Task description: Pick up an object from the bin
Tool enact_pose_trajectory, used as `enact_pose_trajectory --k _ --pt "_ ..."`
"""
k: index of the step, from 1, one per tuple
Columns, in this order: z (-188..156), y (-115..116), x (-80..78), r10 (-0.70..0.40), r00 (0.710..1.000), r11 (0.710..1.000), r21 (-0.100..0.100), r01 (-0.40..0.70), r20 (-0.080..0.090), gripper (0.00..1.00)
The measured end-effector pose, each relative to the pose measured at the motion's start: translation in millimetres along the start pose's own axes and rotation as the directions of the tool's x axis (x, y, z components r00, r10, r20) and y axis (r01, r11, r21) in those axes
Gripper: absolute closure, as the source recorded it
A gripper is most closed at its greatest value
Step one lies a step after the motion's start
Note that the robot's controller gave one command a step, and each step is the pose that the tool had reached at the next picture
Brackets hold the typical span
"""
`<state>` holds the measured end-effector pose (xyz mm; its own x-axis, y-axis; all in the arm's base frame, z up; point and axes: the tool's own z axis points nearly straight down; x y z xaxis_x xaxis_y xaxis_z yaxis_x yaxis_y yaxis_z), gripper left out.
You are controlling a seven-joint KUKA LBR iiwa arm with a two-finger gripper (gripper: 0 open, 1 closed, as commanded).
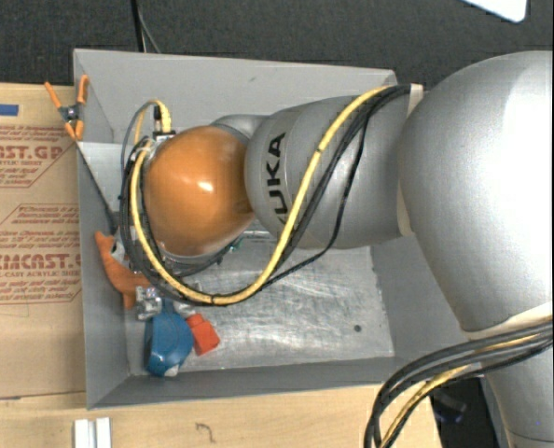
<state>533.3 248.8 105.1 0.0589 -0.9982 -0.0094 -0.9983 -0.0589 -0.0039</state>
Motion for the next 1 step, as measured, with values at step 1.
enact_pose_trajectory --k 1 --pt "0.0 0.0 0.0 0.000 1.000 1.000 0.000 0.000 0.000 1.00"
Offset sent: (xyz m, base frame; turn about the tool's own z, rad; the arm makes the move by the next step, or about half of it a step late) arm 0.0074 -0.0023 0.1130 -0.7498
